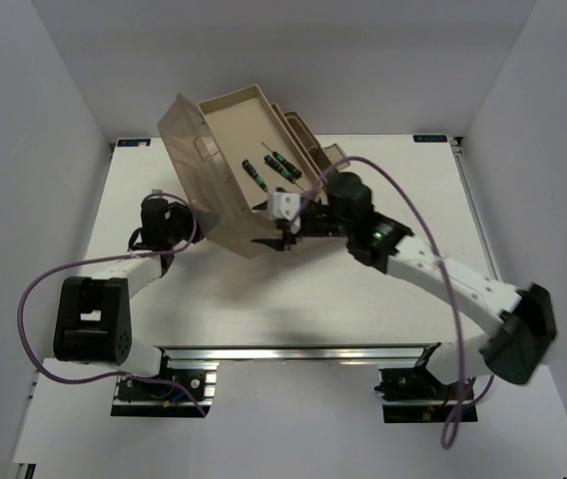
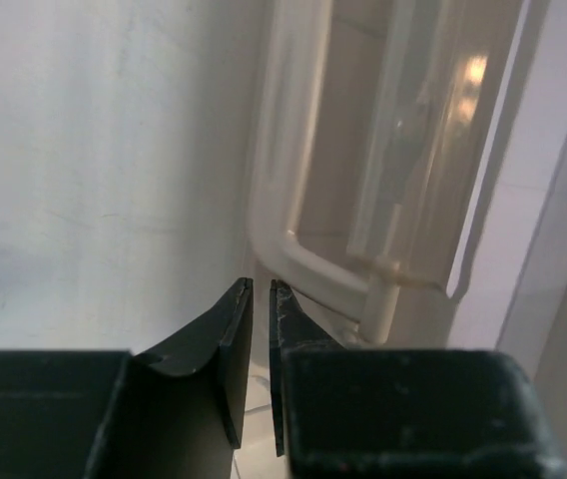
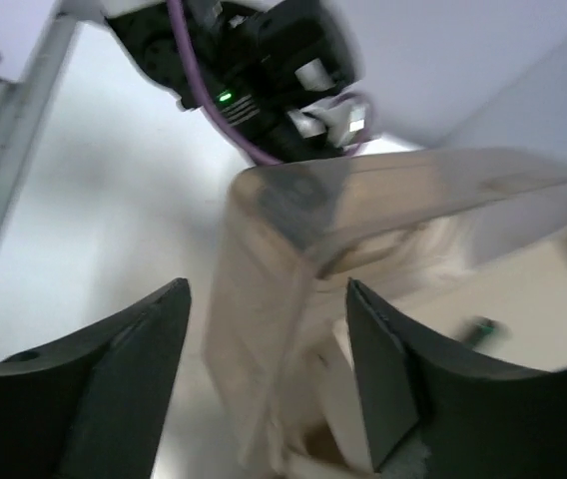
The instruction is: Sort the tools into containers
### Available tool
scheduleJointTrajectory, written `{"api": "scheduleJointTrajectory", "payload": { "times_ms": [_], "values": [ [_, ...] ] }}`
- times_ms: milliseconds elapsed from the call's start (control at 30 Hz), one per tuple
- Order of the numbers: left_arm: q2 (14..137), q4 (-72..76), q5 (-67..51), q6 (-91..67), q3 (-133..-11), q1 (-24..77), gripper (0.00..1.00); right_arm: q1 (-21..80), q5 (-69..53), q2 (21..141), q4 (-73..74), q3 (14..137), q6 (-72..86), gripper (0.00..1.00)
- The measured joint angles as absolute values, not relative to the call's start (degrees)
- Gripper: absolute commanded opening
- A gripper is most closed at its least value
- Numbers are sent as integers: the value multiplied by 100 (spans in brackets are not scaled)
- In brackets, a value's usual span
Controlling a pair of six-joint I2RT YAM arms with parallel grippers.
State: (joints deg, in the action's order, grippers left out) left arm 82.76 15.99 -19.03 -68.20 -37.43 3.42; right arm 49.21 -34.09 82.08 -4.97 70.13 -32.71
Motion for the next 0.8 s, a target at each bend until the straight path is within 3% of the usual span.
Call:
{"api": "scheduleJointTrajectory", "payload": {
  "times_ms": [67,100,167,300,533,800],
  "values": [
    [8326,1658,-1994,-6823,-3787,307,23,4886,-3157,7489,-646,6580,-3553,59],
    [8348,1682,-2025,-6825,-3817,281,23,4845,-2987,7094,-836,6259,-3629,33],
    [8388,1715,-2093,-6820,-3894,242,23,4676,-2648,6449,-1352,5682,-3489,0],
    [8455,1636,-2198,-6748,-4040,198,24,3590,-1575,6460,-1855,5631,-2394,0],
    [8833,1245,-2462,-6405,-5111,158,25,1004,-1214,9362,-561,7623,-878,0],
    [9174,1981,-3022,-6512,-6099,298,26,862,-1549,11677,1081,8624,-908,0]
  ]
}}
